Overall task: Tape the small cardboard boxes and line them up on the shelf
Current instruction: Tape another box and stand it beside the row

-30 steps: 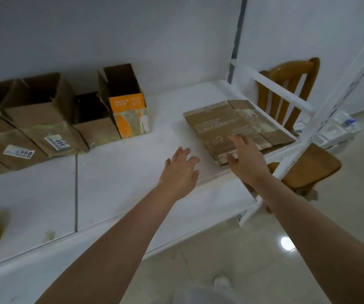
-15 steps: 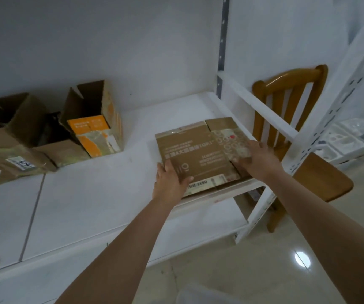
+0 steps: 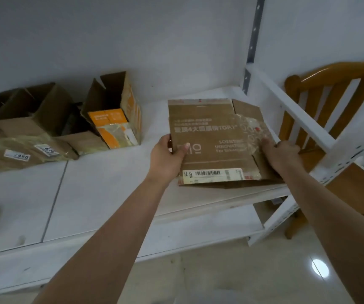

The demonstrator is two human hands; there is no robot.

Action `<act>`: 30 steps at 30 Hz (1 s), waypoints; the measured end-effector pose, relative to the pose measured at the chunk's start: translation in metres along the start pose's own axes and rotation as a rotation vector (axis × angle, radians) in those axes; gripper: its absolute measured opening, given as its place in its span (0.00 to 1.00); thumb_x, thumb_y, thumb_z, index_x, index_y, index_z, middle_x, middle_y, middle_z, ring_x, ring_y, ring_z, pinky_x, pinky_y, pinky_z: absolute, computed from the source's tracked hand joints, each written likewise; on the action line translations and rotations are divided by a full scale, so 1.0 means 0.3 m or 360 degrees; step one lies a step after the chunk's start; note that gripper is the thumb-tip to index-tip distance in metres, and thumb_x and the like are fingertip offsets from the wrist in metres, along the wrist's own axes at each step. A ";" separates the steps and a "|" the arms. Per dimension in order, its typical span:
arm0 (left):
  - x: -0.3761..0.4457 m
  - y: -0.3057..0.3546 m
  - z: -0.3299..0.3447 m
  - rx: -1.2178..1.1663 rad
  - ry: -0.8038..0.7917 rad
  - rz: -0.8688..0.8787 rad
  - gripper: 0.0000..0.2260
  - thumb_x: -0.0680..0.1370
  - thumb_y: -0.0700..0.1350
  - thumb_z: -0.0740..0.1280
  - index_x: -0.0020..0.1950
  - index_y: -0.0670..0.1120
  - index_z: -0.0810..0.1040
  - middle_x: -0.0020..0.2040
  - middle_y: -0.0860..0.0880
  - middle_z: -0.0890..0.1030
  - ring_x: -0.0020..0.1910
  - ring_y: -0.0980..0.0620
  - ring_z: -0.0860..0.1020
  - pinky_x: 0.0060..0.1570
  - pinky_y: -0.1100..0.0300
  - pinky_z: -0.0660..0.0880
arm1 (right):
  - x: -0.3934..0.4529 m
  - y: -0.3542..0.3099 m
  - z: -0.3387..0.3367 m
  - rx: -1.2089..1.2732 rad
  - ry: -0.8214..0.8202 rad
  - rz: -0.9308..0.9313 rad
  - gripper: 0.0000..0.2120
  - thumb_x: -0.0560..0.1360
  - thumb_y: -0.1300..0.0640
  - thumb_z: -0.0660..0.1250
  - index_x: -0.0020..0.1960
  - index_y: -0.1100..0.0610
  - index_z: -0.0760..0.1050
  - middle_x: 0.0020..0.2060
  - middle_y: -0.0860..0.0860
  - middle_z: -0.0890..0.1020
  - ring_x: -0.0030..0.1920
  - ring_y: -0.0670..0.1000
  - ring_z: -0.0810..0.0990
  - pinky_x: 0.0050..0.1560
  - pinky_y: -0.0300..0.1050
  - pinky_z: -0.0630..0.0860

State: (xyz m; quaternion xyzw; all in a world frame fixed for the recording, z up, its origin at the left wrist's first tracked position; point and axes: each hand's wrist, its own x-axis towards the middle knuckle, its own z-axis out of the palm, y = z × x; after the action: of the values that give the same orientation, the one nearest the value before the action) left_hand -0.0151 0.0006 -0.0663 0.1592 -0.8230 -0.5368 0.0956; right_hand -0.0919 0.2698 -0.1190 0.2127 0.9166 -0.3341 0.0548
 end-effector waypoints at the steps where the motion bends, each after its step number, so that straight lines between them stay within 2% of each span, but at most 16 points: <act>1: 0.001 0.008 -0.027 -0.0022 -0.0002 0.0015 0.16 0.77 0.46 0.71 0.63 0.46 0.75 0.52 0.52 0.82 0.49 0.53 0.82 0.50 0.55 0.81 | -0.010 -0.012 0.009 -0.0007 -0.0028 0.0000 0.39 0.78 0.31 0.49 0.73 0.62 0.62 0.69 0.64 0.65 0.63 0.66 0.71 0.59 0.58 0.70; 4: -0.027 -0.004 -0.118 -0.0101 -0.0061 0.0069 0.16 0.77 0.45 0.71 0.63 0.50 0.74 0.48 0.56 0.82 0.46 0.59 0.82 0.45 0.61 0.80 | -0.055 -0.047 0.044 0.0157 -0.0079 -0.0051 0.39 0.78 0.31 0.47 0.73 0.61 0.63 0.68 0.63 0.70 0.65 0.65 0.71 0.64 0.61 0.69; 8: -0.093 -0.066 -0.253 -0.0113 -0.0008 0.0084 0.20 0.77 0.48 0.71 0.67 0.49 0.73 0.52 0.52 0.83 0.47 0.55 0.83 0.47 0.57 0.81 | -0.181 -0.104 0.121 0.0380 -0.0132 -0.0045 0.35 0.78 0.32 0.49 0.66 0.61 0.68 0.58 0.60 0.78 0.56 0.61 0.78 0.61 0.61 0.73; 13: -0.184 -0.206 -0.532 -0.0028 0.0043 0.0121 0.20 0.77 0.49 0.71 0.67 0.49 0.72 0.54 0.51 0.83 0.47 0.54 0.83 0.48 0.54 0.81 | -0.438 -0.233 0.278 0.0404 -0.0043 -0.0142 0.33 0.78 0.33 0.51 0.65 0.62 0.65 0.59 0.60 0.78 0.56 0.63 0.78 0.59 0.60 0.73; 19: -0.304 -0.421 -1.026 -0.0120 0.0108 0.0074 0.21 0.75 0.47 0.73 0.67 0.49 0.73 0.52 0.52 0.84 0.47 0.54 0.84 0.47 0.54 0.82 | -0.826 -0.449 0.538 0.0383 0.0092 -0.0328 0.28 0.78 0.36 0.55 0.62 0.60 0.66 0.58 0.58 0.78 0.56 0.61 0.78 0.48 0.51 0.68; 23: -0.397 -0.538 -1.340 -0.0157 0.0253 0.0011 0.18 0.76 0.47 0.72 0.65 0.47 0.74 0.50 0.50 0.84 0.47 0.50 0.84 0.47 0.52 0.82 | -1.081 -0.585 0.704 0.0356 0.0114 -0.0460 0.30 0.77 0.34 0.55 0.61 0.60 0.66 0.57 0.58 0.78 0.56 0.62 0.78 0.46 0.50 0.66; 27: -0.425 -0.581 -1.520 -0.0150 0.0339 0.0012 0.18 0.78 0.48 0.69 0.66 0.44 0.74 0.51 0.47 0.84 0.47 0.50 0.83 0.48 0.54 0.81 | -1.226 -0.686 0.782 0.0312 0.0137 -0.0516 0.32 0.77 0.32 0.54 0.63 0.60 0.65 0.58 0.59 0.78 0.57 0.63 0.78 0.47 0.51 0.66; 30: -0.410 -0.614 -1.622 -0.0186 0.0382 0.0039 0.15 0.79 0.48 0.68 0.64 0.44 0.74 0.51 0.47 0.84 0.47 0.49 0.83 0.49 0.51 0.81 | -1.287 -0.780 0.819 0.0273 0.0172 -0.0568 0.32 0.77 0.32 0.54 0.63 0.60 0.65 0.58 0.58 0.78 0.56 0.63 0.78 0.47 0.51 0.66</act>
State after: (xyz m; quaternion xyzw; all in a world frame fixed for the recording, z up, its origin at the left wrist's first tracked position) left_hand 0.2885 -0.4383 -0.0358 0.2063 -0.7750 -0.5596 0.2090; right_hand 0.1469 -0.1832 -0.0769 0.0685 0.9095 -0.4036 -0.0728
